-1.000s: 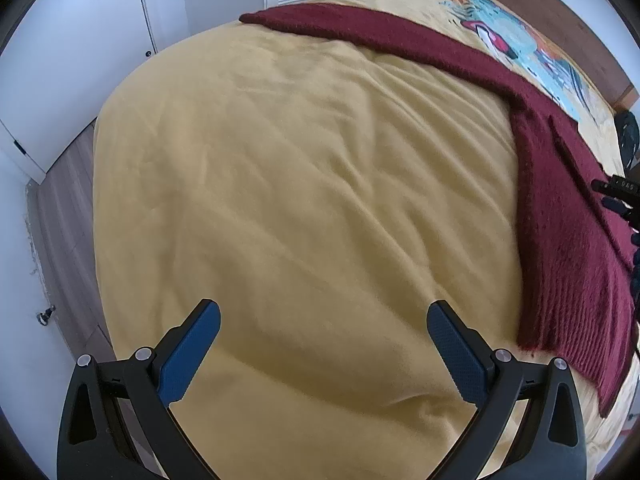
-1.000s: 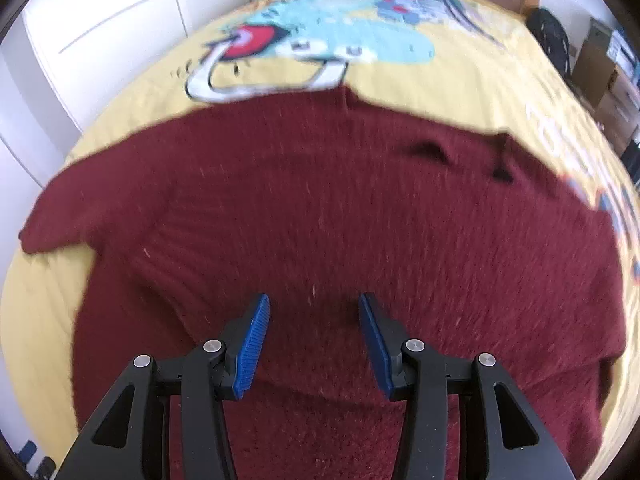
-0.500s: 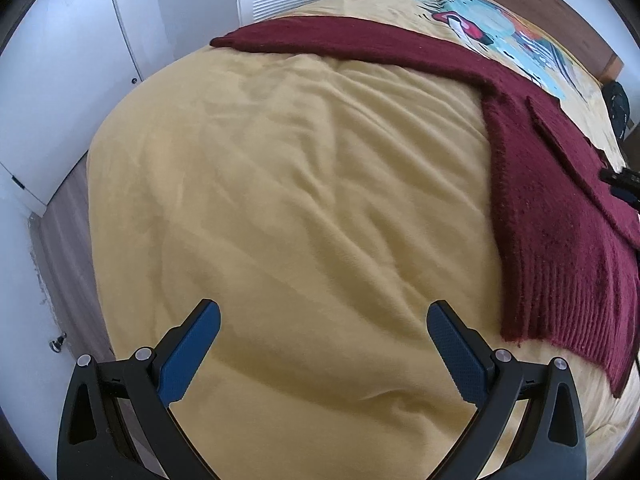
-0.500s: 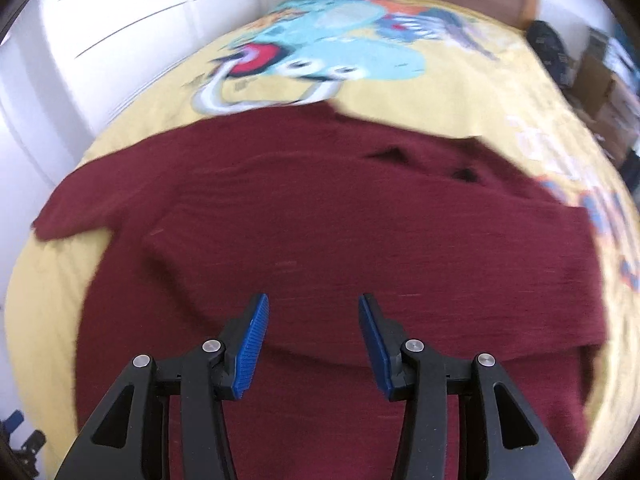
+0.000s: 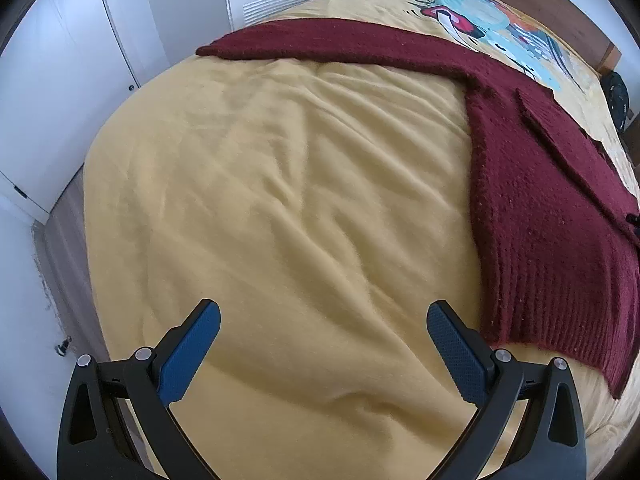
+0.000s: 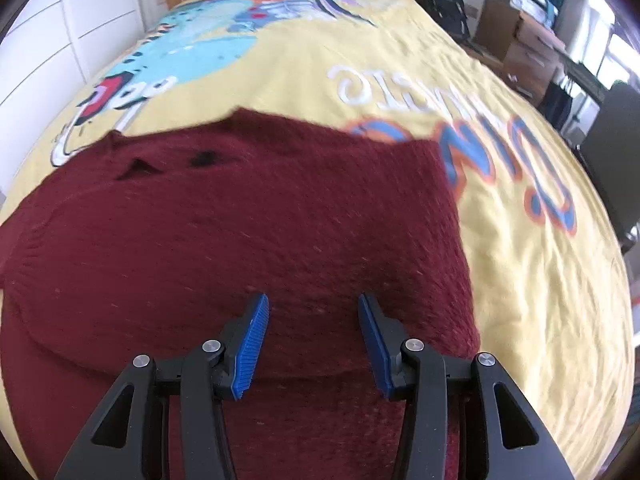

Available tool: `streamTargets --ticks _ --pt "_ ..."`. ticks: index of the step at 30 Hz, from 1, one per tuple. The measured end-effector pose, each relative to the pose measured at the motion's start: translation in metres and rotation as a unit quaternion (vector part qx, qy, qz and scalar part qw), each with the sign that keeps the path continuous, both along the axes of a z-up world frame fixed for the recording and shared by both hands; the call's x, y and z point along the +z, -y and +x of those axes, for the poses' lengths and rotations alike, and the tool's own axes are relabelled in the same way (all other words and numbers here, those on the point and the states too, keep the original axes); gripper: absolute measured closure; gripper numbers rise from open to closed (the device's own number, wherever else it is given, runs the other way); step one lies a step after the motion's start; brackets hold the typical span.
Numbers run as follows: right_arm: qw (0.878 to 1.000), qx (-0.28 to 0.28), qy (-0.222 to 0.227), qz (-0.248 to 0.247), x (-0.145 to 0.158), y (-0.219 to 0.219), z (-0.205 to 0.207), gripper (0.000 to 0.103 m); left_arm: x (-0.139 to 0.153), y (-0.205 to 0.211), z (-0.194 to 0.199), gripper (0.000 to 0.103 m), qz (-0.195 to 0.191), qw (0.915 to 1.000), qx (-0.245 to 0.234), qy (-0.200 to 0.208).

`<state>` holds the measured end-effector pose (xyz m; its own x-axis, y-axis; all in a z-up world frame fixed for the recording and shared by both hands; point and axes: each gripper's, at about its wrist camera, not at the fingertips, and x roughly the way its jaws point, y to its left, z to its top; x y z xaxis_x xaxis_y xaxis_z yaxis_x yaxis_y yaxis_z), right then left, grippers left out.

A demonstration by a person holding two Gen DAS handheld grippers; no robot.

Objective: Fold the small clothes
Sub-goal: 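Withdraw the open right gripper from the folded sweater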

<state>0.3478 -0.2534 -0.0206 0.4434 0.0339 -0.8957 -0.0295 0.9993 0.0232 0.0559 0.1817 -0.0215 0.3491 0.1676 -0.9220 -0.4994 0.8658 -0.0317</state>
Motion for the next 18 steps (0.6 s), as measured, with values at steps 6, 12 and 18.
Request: streamTargets --ticks 6,12,18 --pt "0.999 -0.008 -0.009 0.035 -0.011 0.01 -0.005 0.054 0.005 -0.001 -0.001 0.001 0.001 0.9999 0.008 0.007" --pt "1.0 -0.001 -0.005 0.025 0.005 0.007 -0.022 0.054 0.017 -0.002 -0.006 0.001 0.003 0.9995 0.01 0.029" --pt "1.0 0.008 -0.004 0.023 0.013 0.003 -0.061 0.054 0.028 -0.002 -0.015 0.001 0.006 0.9982 0.009 0.059"
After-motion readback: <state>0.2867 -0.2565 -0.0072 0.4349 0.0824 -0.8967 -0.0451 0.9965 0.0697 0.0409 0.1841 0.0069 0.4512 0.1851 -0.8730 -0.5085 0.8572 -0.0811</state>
